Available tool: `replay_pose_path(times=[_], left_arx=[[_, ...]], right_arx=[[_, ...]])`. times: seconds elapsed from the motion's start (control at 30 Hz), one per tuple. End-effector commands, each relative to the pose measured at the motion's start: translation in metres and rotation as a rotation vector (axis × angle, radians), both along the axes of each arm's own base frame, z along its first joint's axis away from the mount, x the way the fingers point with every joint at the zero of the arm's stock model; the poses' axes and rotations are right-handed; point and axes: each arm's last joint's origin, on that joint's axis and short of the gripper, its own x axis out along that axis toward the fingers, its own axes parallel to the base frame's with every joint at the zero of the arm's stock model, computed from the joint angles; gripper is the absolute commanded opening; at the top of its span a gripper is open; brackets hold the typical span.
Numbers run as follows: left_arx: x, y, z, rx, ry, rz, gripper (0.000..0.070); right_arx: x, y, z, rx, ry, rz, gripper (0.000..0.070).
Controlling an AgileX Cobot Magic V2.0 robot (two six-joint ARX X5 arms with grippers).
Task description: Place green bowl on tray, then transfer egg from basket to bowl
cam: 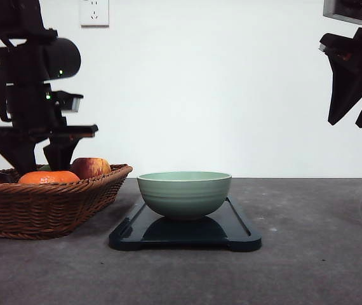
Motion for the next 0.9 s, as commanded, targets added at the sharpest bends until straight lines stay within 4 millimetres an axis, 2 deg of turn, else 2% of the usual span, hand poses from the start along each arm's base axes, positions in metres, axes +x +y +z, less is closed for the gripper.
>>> replay_pose_path(times=[0.0, 0.2, 0.37, 0.87], left_arx=[[-0.001, -0.001, 0.016, -0.014, -0.058, -0.013, 0.0157], [-0.016, -0.002, 0.049, -0.057, -0.149, -0.035, 0.0157], [-0.028, -0.015, 0.066, -0.134, -0.184, -0.107, 0.0157], [-0.058, -0.101, 0.074, -0.230, -0.289, -0.338, 0.0160]], right_arx=[[0.002, 0.001, 0.001, -0.004, -0.007, 0.010, 0.0289], [0.002, 0.001, 0.001, -0.004, -0.008, 0.010, 0.0289], [0.002, 0.002, 0.002, -0.002, -0.014, 0.010, 0.0289], [0.002, 0.002, 0.001, -0.002, -0.011, 0.010, 0.0289]])
